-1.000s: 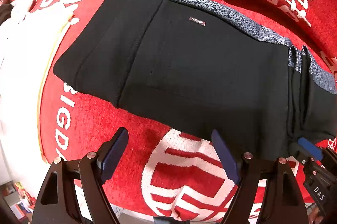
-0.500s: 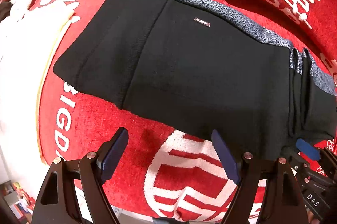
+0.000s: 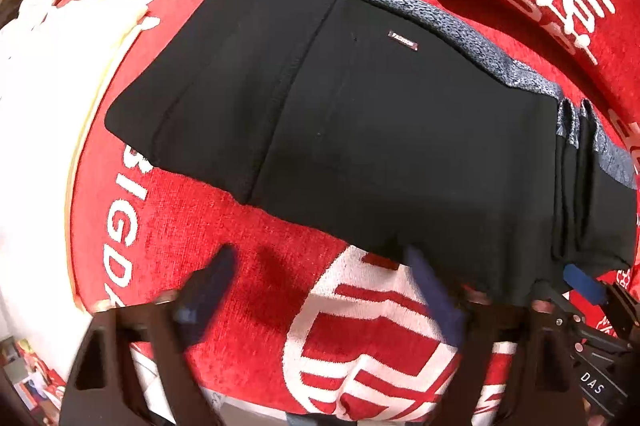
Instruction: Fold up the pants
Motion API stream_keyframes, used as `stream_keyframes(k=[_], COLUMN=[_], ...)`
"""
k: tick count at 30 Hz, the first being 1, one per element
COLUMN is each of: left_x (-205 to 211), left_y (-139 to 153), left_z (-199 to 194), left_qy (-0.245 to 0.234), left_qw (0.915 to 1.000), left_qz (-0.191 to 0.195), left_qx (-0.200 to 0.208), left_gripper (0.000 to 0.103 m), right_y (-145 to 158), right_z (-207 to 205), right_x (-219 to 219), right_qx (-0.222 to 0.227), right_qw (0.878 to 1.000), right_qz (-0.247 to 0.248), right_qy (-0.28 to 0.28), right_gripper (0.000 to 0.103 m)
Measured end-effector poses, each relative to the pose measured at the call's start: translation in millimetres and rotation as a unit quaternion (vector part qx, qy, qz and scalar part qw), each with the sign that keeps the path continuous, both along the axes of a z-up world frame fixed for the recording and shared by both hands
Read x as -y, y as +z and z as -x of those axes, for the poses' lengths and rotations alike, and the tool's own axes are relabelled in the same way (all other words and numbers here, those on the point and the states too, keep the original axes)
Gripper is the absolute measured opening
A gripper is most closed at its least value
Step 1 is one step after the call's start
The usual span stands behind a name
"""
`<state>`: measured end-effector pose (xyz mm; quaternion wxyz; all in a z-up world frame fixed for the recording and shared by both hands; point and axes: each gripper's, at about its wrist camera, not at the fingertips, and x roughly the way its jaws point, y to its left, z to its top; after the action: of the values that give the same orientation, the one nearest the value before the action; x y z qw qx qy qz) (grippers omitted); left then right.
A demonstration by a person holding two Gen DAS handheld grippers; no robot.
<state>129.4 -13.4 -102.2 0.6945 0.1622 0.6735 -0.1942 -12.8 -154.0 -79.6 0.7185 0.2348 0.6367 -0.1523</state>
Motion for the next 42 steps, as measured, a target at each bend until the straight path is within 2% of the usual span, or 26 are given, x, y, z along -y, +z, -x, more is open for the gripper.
stream_keyframes(k=[10,16,21,28,30,32,34,37,40,42], left_x=[-15,-25,-39,-36,-45,-61,-71,-80,-81,-79], left_y=[-4,-17,-38,-41,-33,-21,-9,5,7,2], left_z=[-8,-12,-14,-1,-5,-15,-26,-43,-58,-65], left_qy=[0.011,0.023,0.035,-0.029,0.002,0.049,0.074,0.089,0.093,0.109], left_qw=[0.9999,0.9997,0.9985,0.9991,0.9995,0.9958,0.993,0.9879,0.9806,0.9711], left_qz=[0.004,-0.003,-0.013,-0.027,0.014,0.068,0.09,0.127,0.172,0.21], left_qx=[-0.002,-0.008,-0.039,-0.015,-0.029,-0.039,-0.022,-0.001,-0.014,-0.031], left_gripper=[0.103,0.103,0.103,0.103,0.103,0.103,0.103,0.103,0.103,0.103], right_y=[-2,-3,1,0,0,-1,-1,-2,-3,-4], right_z=[-3,-5,-5,-5,-6,-6,-6,-7,-8,-9], right_x=[0,-3,-7,-16,-14,-13,-14,-14,-14,-14], right_qx=[-0.002,-0.004,-0.005,-0.01,-0.01,-0.01,-0.01,-0.01,-0.011,-0.013], right_qw=[1.0,1.0,1.0,0.999,0.999,1.0,0.999,0.999,0.999,0.999], right_qz=[0.004,0.01,0.021,0.032,0.027,0.026,0.027,0.028,0.028,0.028], right_qy=[-0.001,0.0,0.005,0.015,0.013,0.015,0.017,0.015,0.012,0.014], right_gripper=[0.068,0.071,0.071,0.072,0.072,0.072,0.072,0.073,0.073,0.073])
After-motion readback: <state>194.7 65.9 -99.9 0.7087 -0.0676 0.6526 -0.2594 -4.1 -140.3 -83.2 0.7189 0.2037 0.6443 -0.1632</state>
